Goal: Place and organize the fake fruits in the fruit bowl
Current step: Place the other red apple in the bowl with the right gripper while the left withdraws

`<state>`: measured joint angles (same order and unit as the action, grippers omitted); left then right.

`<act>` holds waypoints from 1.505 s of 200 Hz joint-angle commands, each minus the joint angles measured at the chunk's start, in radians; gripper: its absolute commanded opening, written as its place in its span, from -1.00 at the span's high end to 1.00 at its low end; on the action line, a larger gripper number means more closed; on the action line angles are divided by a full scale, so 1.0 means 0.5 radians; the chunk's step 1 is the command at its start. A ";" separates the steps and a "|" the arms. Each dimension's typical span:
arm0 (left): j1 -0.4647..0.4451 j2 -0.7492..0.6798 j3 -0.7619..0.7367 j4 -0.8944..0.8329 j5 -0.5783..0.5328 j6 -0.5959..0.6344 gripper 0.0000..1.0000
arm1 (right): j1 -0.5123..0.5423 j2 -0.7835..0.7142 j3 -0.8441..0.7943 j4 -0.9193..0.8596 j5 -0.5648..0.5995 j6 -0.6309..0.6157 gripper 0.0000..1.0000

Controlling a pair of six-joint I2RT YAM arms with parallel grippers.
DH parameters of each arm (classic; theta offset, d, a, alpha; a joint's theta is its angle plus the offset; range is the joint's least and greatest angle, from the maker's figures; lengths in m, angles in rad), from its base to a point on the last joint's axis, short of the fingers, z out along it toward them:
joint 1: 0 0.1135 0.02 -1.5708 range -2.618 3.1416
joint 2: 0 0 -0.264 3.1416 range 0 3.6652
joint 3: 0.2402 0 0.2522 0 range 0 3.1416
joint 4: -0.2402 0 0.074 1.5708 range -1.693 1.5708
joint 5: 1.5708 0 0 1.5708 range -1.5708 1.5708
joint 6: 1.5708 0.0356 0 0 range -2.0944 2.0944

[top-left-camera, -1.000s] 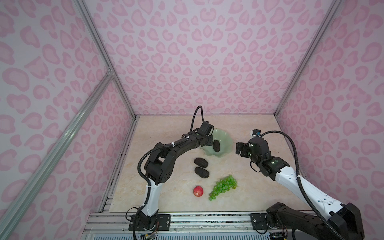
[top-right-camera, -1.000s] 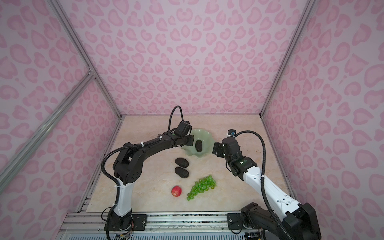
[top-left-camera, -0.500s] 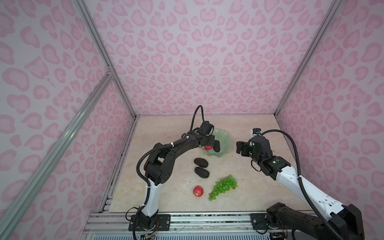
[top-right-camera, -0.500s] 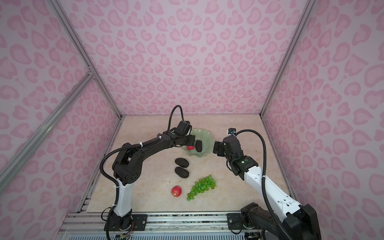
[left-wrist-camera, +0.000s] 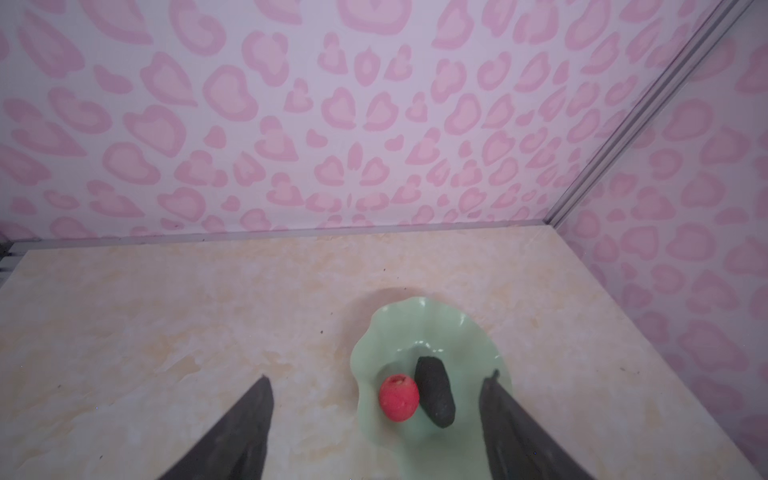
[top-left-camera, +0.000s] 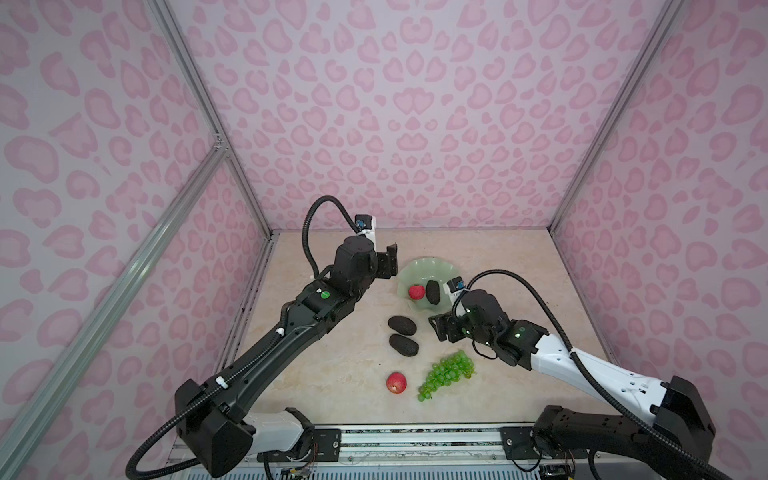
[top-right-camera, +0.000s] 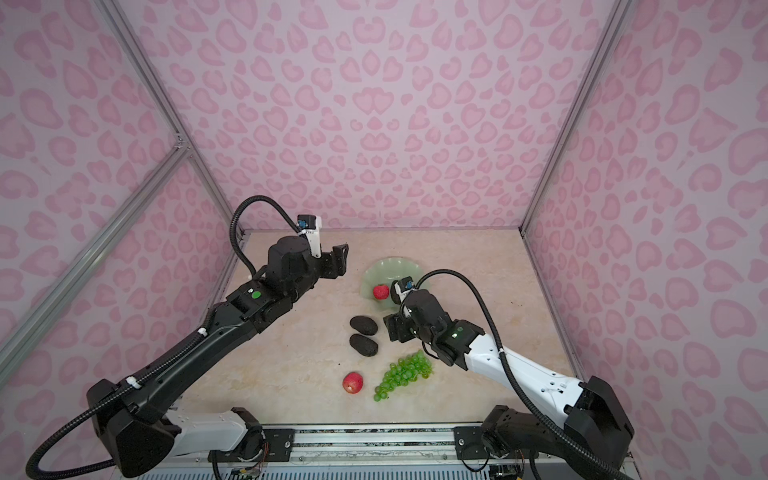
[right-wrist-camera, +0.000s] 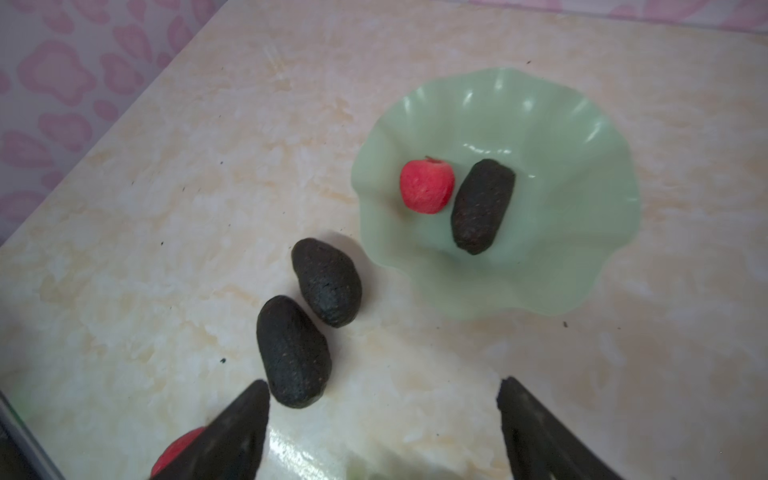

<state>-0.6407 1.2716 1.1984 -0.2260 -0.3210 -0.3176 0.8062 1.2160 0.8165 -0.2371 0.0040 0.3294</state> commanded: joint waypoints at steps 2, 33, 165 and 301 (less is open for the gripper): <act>0.020 -0.251 -0.274 -0.064 -0.276 -0.056 -0.65 | 0.184 0.096 0.024 -0.028 -0.076 0.091 -0.71; 0.097 -0.632 -0.705 -0.135 -0.410 -0.236 -0.76 | 0.477 0.310 0.079 -0.116 -0.139 0.298 -0.68; 0.293 -1.389 -1.231 -0.434 -0.479 -0.463 -0.88 | 0.750 1.034 0.349 -0.117 -0.195 0.510 -0.37; 0.303 -1.408 -1.265 -0.416 -0.380 -0.478 -0.89 | 0.088 0.501 0.533 -0.450 0.287 0.201 0.38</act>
<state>-0.4911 0.5640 0.5728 -0.4442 -0.5335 -0.5465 0.9482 1.4788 1.0672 -0.4149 0.0265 0.5106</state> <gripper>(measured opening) 0.945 0.373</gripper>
